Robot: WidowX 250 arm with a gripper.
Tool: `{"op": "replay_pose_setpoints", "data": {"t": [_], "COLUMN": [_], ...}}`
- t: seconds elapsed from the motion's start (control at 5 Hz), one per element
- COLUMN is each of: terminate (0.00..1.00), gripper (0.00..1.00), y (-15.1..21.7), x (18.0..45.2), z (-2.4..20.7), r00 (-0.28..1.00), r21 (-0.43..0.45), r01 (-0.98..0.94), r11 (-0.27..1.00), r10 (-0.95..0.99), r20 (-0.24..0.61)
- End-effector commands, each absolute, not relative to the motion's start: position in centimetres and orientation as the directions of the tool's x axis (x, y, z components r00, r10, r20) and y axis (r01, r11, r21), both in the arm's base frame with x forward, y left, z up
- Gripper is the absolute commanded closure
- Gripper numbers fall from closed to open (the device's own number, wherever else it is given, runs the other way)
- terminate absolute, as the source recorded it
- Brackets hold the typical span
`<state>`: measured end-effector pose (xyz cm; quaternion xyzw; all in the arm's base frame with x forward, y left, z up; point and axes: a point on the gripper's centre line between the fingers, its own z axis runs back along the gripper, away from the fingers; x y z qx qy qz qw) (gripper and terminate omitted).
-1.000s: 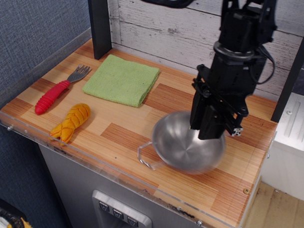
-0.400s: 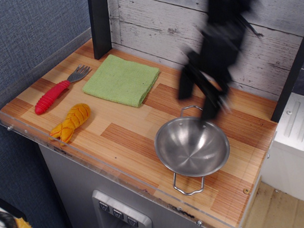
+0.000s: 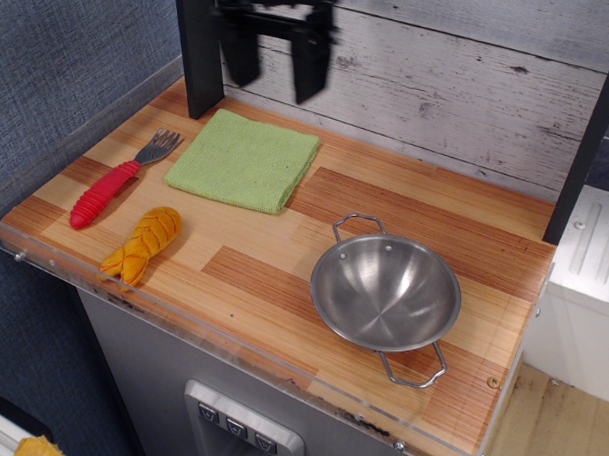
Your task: Moves the pot to the lower right of the table.
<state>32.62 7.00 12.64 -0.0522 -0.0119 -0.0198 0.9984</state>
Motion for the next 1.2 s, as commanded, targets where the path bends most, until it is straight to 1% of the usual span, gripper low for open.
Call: {"op": "replay_pose_setpoints", "data": {"t": [0.0,0.2,0.4,0.8,1.0], "terminate": [0.0,0.0,0.0,0.0,1.0], "gripper": [0.0,0.0,0.0,0.0,0.0], "y": [6.1,5.4,5.1,5.1,5.1], "x": [30.3,29.6,29.5,29.5,29.5], "z": [13.2,13.1,12.8,12.8,12.8], "r00": [0.996,0.992,0.993,0.993,0.993], "r21": [-0.028,0.008,0.023,0.023,0.023], "r01": [-0.055,0.004,0.026,0.026,0.026], "r11": [0.998,1.0,0.999,0.999,0.999], "r10": [0.056,-0.005,-0.029,-0.029,-0.029], "r20": [0.075,0.124,0.118,0.118,0.118]}}
